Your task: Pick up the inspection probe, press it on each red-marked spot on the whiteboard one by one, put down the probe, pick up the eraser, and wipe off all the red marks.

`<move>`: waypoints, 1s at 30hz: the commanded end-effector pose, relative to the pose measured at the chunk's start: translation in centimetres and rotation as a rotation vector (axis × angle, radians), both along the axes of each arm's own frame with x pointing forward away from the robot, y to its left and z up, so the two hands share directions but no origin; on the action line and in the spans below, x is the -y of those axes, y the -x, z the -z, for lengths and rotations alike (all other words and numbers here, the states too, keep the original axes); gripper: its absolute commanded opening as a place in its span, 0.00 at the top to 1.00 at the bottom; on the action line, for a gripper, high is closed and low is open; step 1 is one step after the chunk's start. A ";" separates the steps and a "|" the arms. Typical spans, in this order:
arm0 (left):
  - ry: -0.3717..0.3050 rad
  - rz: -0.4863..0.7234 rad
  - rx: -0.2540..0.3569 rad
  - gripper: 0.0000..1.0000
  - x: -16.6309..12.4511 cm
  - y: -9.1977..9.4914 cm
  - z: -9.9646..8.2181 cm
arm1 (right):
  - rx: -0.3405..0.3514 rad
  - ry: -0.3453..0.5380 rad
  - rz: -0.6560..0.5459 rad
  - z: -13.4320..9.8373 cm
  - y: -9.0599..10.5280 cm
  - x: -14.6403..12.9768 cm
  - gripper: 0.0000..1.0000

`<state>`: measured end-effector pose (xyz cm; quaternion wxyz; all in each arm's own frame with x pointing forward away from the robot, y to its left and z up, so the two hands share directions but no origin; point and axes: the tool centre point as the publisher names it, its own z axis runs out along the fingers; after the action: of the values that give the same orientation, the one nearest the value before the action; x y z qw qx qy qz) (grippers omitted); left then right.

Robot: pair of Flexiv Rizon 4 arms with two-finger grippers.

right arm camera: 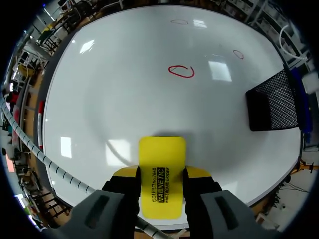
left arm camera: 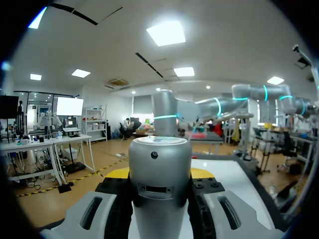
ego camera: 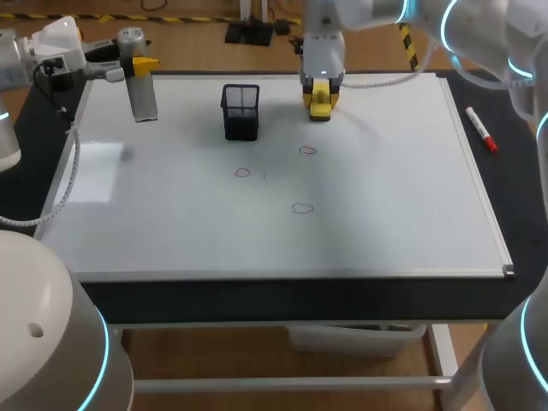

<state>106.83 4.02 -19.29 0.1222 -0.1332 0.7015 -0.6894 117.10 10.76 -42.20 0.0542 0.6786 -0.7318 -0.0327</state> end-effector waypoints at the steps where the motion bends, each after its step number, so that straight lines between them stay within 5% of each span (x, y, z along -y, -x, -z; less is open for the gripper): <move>1: -0.001 -0.002 0.001 1.00 0.0 0.1 -0.1 | 0.014 0.012 0.000 -1.7 0.7 0.2 1.00; 13: -0.001 -0.002 0.001 1.00 0.0 0.1 -0.1 | 0.028 0.013 0.036 -2.7 2.9 1.2 1.00; 30: -0.001 -0.002 0.001 1.00 0.0 0.1 -0.1 | 0.071 0.033 0.124 -3.4 8.7 5.6 1.00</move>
<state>106.83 4.03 -19.29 0.1222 -0.1333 0.7015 -0.6894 111.26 6.16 -40.34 0.0885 0.6272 -0.7719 -0.0552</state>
